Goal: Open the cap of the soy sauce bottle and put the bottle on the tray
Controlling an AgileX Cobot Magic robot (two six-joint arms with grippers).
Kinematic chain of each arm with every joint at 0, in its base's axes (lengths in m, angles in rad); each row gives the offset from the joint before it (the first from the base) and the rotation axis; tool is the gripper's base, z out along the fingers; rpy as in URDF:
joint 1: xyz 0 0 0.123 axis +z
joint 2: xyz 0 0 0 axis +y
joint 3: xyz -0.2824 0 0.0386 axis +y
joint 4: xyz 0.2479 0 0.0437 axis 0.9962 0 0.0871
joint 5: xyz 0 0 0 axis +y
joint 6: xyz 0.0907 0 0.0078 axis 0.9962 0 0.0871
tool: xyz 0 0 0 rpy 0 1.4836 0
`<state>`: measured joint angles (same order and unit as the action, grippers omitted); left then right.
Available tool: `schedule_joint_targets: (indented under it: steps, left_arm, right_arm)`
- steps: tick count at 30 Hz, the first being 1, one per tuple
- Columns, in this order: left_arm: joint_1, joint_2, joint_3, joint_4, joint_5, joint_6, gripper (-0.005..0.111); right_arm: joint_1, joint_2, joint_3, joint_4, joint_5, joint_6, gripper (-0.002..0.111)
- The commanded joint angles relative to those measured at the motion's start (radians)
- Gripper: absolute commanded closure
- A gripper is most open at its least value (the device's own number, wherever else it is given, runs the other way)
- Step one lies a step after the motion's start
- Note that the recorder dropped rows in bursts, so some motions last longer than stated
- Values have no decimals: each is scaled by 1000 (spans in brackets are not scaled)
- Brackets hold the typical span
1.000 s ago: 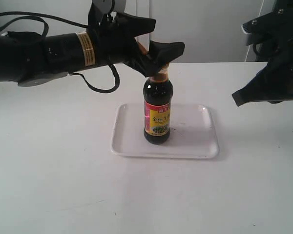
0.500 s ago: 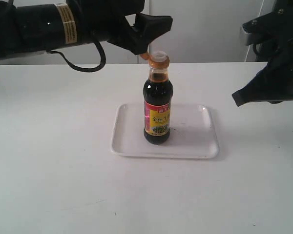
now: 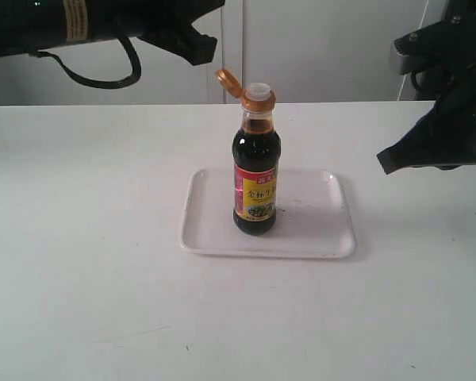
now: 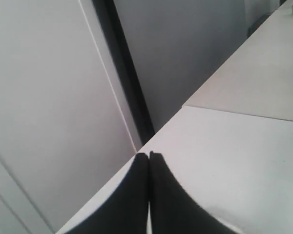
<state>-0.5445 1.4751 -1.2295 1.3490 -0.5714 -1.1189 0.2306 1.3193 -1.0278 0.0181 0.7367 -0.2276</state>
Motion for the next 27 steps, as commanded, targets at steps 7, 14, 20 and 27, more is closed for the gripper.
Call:
schedule_joint_targets:
  steps: [7, 14, 20, 27]
  left_arm:
    - [3, -62, -3, 142, 264, -10, 106]
    - [3, -62, -3, 207, 642, 2, 107]
    - [7, -62, -3, 168, 928, 156, 107]
    - [233, -62, -5, -593, 1053, 758, 107]
  right_arm:
    - [-6, -1, -6, 0, 0, -2, 108]
    - [-6, -1, -6, 0, 0, -2, 108]
    - [-6, -1, -6, 0, 0, -2, 108]
    - [-5, -1, -6, 8, -2, -2, 108]
